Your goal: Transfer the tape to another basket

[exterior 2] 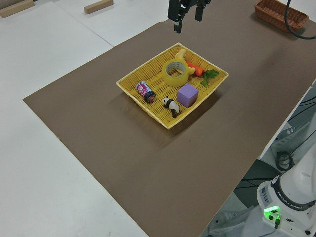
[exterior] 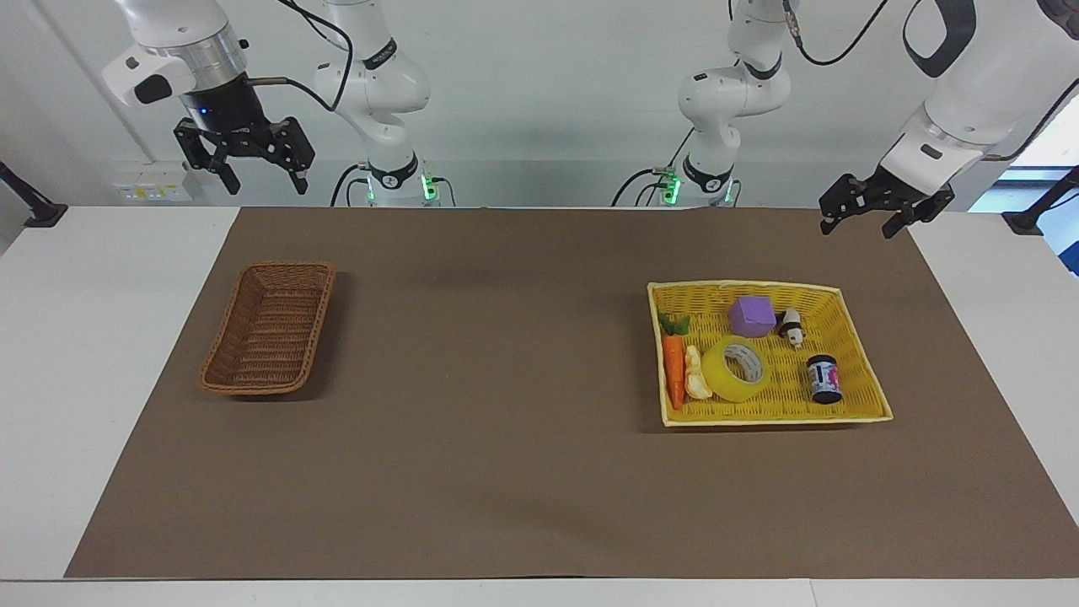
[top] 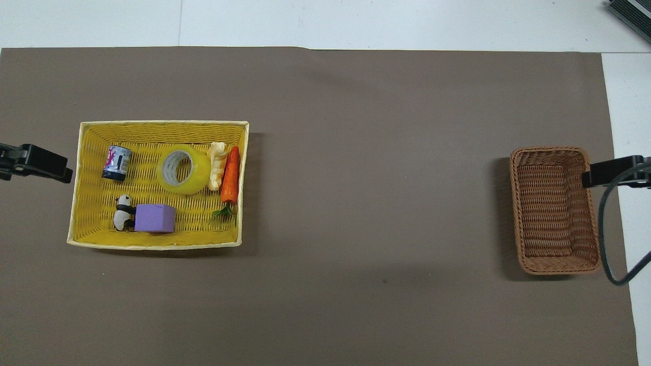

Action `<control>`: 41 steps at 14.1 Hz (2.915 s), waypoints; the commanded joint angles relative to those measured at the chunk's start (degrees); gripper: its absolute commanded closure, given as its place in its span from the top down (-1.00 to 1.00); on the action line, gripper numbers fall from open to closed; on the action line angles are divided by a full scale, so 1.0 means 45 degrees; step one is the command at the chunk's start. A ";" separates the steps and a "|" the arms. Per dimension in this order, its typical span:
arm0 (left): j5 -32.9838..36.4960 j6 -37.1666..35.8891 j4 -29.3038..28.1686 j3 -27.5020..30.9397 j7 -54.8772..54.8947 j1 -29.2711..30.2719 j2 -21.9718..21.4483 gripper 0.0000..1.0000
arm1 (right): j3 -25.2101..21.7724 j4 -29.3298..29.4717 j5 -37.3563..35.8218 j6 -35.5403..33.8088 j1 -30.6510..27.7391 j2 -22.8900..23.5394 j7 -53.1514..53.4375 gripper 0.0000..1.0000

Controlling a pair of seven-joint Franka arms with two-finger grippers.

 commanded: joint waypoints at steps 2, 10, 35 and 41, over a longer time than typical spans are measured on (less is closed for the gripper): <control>0.0125 -0.0194 0.0118 0.0028 0.0218 0.0027 -0.0088 1.00 | 0.0038 -0.0240 0.0043 -0.0588 -0.0039 -0.0315 0.0355 1.00; 0.0125 -0.0193 0.0002 0.0028 0.0081 0.0067 -0.0127 1.00 | 0.0136 -0.0122 0.0220 -0.0159 0.0000 -0.0198 0.2428 1.00; -0.1457 0.6324 -0.5444 0.0028 0.0901 0.0809 -0.0246 1.00 | 0.0096 -0.0142 0.0220 -0.0178 0.0000 -0.0198 0.2253 1.00; -0.2157 0.9665 -0.6617 0.0009 0.0863 0.0379 0.1805 1.00 | 0.0096 -0.0161 0.0220 -0.0178 0.0000 -0.0217 0.2253 1.00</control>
